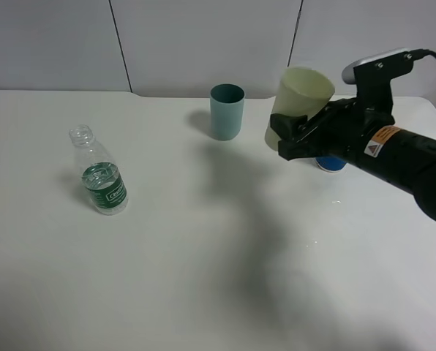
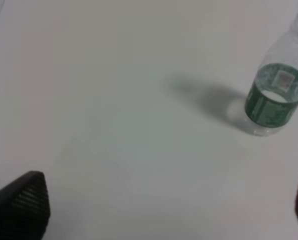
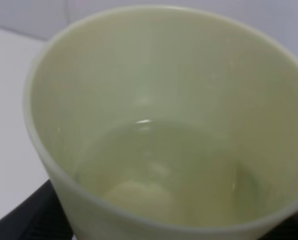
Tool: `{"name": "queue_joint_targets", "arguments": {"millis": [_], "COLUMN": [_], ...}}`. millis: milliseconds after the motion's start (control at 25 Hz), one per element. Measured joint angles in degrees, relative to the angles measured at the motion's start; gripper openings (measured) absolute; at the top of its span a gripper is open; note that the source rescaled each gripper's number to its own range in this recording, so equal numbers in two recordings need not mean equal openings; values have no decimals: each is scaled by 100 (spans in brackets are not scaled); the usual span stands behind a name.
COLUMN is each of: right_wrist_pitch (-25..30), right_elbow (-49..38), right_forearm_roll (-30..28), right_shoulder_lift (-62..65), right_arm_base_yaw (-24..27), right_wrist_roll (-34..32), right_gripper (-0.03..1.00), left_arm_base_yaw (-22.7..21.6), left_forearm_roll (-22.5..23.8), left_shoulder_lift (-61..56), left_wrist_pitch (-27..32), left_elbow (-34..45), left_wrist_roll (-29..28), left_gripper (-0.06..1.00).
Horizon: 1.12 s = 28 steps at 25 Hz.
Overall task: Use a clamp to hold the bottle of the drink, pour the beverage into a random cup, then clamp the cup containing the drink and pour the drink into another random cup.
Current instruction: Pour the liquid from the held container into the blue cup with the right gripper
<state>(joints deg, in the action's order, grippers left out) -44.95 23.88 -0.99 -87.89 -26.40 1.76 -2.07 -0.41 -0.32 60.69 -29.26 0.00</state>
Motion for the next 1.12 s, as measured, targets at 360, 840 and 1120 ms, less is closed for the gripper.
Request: {"name": "queue_joint_targets", "arguments": {"millis": [360,840,1120], "right_wrist_pitch": [885,3480,4266], "right_elbow": [69,1468,1960], "right_forearm_roll": [0,-1893,-4158], "right_shoulder_lift": [719,1007,1013], "right_arm_base_yaw": [782,1717,1968], "right_wrist_roll": [-60,-1515,-3763], "right_gripper": [3,3,3], "left_arm_base_yaw": [0,0,0], "left_forearm_roll": [0,0,0], "left_shoulder_lift": [0,0,0], "left_wrist_pitch": [0,-7,-7], "left_elbow": [0,0,0], "left_wrist_roll": [0,0,0], "left_gripper": [100,100,100]}}
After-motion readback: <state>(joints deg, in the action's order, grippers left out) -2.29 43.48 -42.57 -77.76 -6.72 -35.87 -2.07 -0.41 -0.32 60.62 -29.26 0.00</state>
